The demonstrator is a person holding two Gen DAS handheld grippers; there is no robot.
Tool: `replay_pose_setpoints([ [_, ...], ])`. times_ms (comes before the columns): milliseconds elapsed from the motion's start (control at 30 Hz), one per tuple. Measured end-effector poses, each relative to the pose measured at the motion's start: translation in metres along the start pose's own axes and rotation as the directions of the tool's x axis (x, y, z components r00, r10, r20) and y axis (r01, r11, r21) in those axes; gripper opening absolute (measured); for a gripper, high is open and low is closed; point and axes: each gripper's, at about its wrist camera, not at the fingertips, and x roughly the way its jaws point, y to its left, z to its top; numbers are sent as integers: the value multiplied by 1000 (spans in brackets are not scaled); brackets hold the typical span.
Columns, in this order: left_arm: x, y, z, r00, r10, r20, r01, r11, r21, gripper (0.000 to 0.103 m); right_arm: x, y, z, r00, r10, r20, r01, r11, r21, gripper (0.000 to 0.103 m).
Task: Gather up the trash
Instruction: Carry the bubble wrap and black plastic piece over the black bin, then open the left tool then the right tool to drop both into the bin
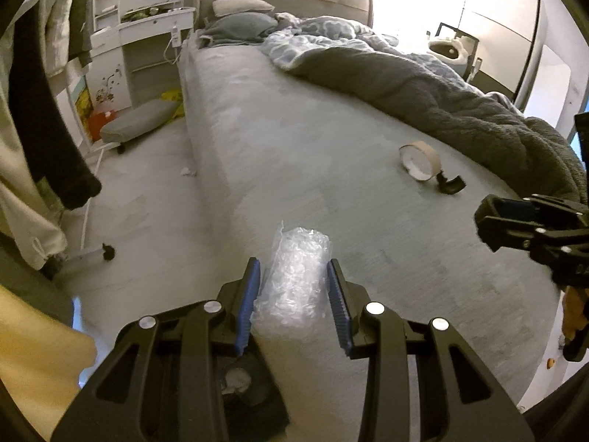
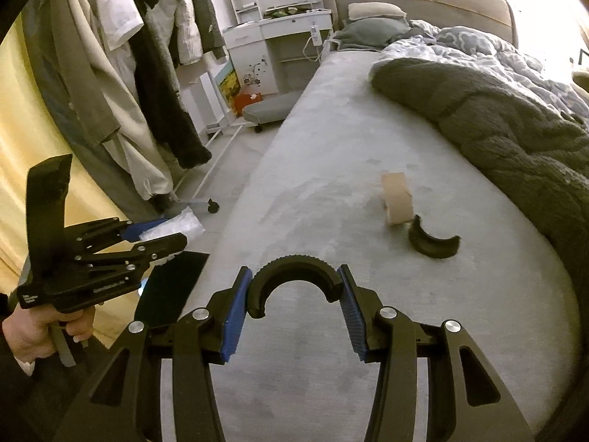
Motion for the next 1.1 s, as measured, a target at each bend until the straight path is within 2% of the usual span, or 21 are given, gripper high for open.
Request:
replay_pose_setpoints([
  [200,-3,22,-6,999,33,-17,-33,999,-27,40,3,19,7,1000,25,7,-25,999,-21,48],
  [600,12,57,-25,986,75,-151,-84,995,-58,40,28,52,21,997,77,-14,-77,995,-65,48],
  [1100,35,93,-58,941,53,-333,-88,992,-91,40,56,86,32,990,128,-53,-133,987,-92,48],
])
